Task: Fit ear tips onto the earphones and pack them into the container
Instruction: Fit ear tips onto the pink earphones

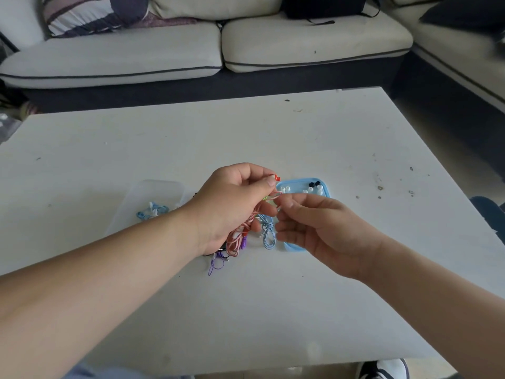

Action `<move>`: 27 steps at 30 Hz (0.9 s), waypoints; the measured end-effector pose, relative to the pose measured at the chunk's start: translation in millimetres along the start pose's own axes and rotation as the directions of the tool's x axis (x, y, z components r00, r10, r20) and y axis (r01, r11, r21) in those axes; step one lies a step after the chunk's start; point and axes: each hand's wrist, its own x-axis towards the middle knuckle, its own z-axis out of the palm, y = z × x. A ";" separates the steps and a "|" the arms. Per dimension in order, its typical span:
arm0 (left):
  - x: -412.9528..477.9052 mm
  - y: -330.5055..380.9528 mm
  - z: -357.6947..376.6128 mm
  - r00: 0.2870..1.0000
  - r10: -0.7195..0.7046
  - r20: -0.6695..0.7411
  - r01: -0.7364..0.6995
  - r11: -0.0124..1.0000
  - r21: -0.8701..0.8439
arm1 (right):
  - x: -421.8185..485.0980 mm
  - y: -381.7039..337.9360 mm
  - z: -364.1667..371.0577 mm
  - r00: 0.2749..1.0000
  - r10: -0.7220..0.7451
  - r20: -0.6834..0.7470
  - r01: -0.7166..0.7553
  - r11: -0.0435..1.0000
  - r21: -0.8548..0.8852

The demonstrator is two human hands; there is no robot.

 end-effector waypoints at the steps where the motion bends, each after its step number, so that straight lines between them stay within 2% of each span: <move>1: -0.1 -0.3 -0.1 1.000 0.009 0.002 -0.009 1.000 0.010 | 0.0 -0.1 -0.1 1.000 -0.009 -0.009 0.009 1.000 -0.011; 5: -0.5 0.0 -1.8 0.998 0.052 0.036 -0.053 0.998 0.024 | 0.9 -0.8 0.3 0.999 -0.021 -0.038 0.019 0.998 -0.057; 9: -2.8 0.2 -1.6 0.989 0.098 0.114 -0.112 0.986 0.124 | 0.8 1.9 1.4 0.999 0.024 0.030 -0.021 0.995 -0.099; 11: -2.2 -2.6 -0.8 0.990 0.104 0.094 -0.119 0.980 0.161 | 1.1 2.2 1.3 0.998 0.030 0.047 -0.026 0.996 -0.081; 16: 2.3 -6.1 -3.6 0.996 0.088 0.013 -0.089 0.981 0.170 | 0.9 -1.7 -1.1 1.000 -0.011 -0.021 0.011 0.999 -0.039; 24: -1.6 -11.9 0.2 0.994 0.056 0.096 -0.073 0.980 0.184 | -0.4 -2.0 -1.6 0.998 -0.041 -0.049 0.037 0.997 -0.063; 27: -0.3 -12.4 1.5 0.992 0.106 0.071 -0.120 0.962 0.246 | 0.7 0.4 -3.0 0.995 -0.038 -0.090 0.038 0.999 0.007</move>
